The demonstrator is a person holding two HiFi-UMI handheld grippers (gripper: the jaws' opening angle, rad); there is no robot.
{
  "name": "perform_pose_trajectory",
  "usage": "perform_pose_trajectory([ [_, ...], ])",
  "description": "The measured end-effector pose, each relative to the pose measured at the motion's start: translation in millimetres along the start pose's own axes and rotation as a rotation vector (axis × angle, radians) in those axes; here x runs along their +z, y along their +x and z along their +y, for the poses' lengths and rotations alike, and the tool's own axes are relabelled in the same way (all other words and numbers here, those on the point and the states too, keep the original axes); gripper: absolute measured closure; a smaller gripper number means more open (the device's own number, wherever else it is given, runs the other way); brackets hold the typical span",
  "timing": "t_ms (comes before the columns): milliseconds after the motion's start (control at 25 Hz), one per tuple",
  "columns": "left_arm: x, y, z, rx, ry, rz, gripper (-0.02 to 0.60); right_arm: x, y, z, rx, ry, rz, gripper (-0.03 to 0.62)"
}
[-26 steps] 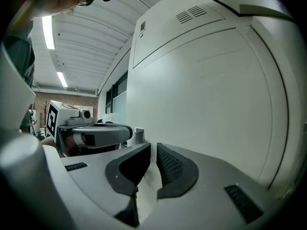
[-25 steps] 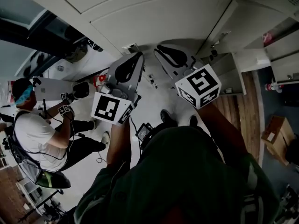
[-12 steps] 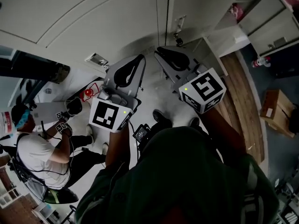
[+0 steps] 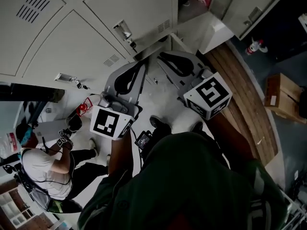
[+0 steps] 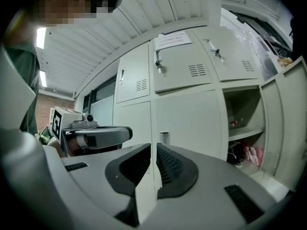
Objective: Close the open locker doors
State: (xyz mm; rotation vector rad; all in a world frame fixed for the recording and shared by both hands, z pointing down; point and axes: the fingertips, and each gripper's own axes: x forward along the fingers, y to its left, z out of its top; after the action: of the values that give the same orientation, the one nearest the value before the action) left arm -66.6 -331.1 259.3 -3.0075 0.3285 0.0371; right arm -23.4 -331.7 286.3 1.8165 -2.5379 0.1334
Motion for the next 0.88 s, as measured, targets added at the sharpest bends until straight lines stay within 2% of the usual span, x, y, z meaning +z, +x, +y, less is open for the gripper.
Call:
perform_pose_trajectory([
  [240,0.1,55.8,-82.3,-0.047,0.016,-0.005,0.578,-1.8,-91.5,-48.1,-0.039,-0.018,-0.002,0.557],
  [520,7.6,116.5,-157.4,-0.105,0.025,-0.017,0.578,-0.2,-176.5,-99.1,-0.092,-0.030,-0.013,0.557],
  [680,15.0,144.1,-175.5,-0.140,0.022,-0.017,0.578,-1.6,-197.4,-125.5,-0.123,-0.007,-0.017,0.557],
  [880,16.9,169.9,-174.2,-0.196,0.012,-0.025,0.578,-3.3,-194.6,-150.2,-0.164,0.003,-0.016,0.557],
])
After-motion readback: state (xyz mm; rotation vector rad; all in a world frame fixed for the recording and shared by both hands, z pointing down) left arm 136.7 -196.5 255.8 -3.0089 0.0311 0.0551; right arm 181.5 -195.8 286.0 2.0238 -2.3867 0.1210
